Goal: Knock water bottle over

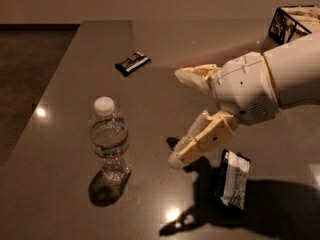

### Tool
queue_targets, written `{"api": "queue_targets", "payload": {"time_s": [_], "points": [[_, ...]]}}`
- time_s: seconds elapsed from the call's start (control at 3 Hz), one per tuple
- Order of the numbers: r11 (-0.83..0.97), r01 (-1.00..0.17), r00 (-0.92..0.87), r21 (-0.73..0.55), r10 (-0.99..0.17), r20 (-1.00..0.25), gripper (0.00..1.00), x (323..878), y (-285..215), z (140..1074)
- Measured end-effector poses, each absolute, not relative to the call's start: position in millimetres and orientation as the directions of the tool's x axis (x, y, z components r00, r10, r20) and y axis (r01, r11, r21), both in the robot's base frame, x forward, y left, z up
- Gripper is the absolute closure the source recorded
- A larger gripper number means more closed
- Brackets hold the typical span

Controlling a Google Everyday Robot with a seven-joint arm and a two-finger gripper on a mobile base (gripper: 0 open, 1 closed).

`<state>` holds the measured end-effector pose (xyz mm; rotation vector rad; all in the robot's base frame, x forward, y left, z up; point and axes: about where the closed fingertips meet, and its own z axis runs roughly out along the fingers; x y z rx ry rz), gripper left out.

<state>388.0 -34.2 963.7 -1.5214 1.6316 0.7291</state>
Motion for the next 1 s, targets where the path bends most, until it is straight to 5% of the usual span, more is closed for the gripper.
{"api": "queue_targets", "payload": {"time_s": [1.0], "points": [[0.066, -0.997, -0.001, -0.037, -0.507, -0.862, 0.0, 381.5, 67.6, 951.5]]}}
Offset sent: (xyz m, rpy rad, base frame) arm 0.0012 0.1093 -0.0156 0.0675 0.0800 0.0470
